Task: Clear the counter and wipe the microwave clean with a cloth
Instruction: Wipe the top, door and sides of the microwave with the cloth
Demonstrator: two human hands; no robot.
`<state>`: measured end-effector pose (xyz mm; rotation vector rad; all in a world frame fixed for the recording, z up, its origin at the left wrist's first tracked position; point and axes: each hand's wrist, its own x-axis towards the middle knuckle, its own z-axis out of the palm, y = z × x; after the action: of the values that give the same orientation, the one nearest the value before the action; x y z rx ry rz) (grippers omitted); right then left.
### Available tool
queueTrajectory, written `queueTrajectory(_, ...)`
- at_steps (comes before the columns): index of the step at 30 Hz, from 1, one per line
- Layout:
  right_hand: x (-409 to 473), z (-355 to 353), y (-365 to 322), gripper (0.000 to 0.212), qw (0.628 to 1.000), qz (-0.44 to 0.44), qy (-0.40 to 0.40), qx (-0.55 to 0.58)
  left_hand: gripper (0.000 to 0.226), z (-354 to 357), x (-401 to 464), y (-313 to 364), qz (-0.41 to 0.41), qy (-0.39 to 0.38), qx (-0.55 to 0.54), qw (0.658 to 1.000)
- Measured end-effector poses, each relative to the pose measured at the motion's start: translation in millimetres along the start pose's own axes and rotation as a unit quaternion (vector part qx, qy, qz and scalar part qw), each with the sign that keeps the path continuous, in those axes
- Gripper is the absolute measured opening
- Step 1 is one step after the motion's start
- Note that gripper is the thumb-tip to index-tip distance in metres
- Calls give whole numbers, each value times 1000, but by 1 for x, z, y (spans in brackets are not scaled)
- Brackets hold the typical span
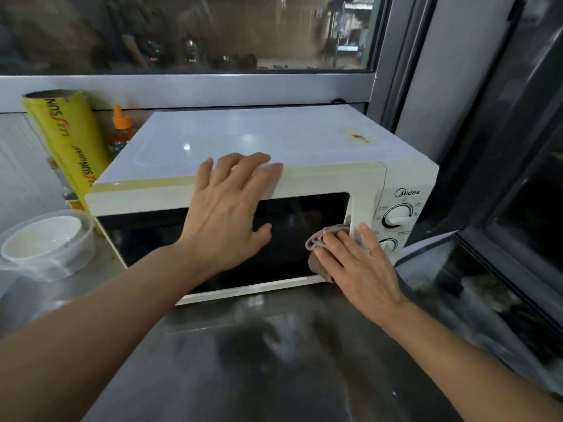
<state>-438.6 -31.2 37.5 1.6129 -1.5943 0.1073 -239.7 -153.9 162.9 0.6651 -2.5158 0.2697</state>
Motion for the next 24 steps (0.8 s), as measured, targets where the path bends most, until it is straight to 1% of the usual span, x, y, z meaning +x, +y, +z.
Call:
queueTrajectory(2,11,-12,5,38,999,26,31,3,80,3,8,7,11,-15,2,1000)
queueTrajectory(4,23,-20,6,46,994,79,70,30,80,6,11,11,14,-20,4,1000)
queueTrajectory(6,30,-24,2,49,988,120,84,51,80,9,12,12,11,-13,4,1000)
queueTrajectory(7,31,-24,-3,47,986,133,86,55,80,10,12,11,10,-9,5,1000)
queueTrajectory(9,27,-24,-15,37,981,147,78,96,79,10,13,10,10,-9,6,1000)
queueTrajectory(11,20,-29,-25,31,974,156,47,158,79,8,13,10,10,-21,5,1000)
queueTrajectory(13,14,-39,-26,35,956,187,25,224,79,6,14,11,9,-35,4,999)
queueTrajectory(16,16,-63,-15,53,911,286,54,292,78,3,17,13,11,-40,3,999)
queueTrajectory(18,23,-78,-5,67,891,330,102,296,79,1,21,17,18,-36,5,999)
queueTrajectory(19,28,-83,0,70,881,351,123,292,80,1,23,19,23,-34,5,999)
queueTrajectory(21,39,-87,11,66,865,396,143,272,81,0,30,24,35,-34,7,999)
queueTrajectory(22,45,-86,15,64,864,414,135,254,82,1,33,26,42,-37,6,998)
queueTrajectory(24,51,-77,17,63,871,428,87,226,84,5,37,30,52,-56,4,997)
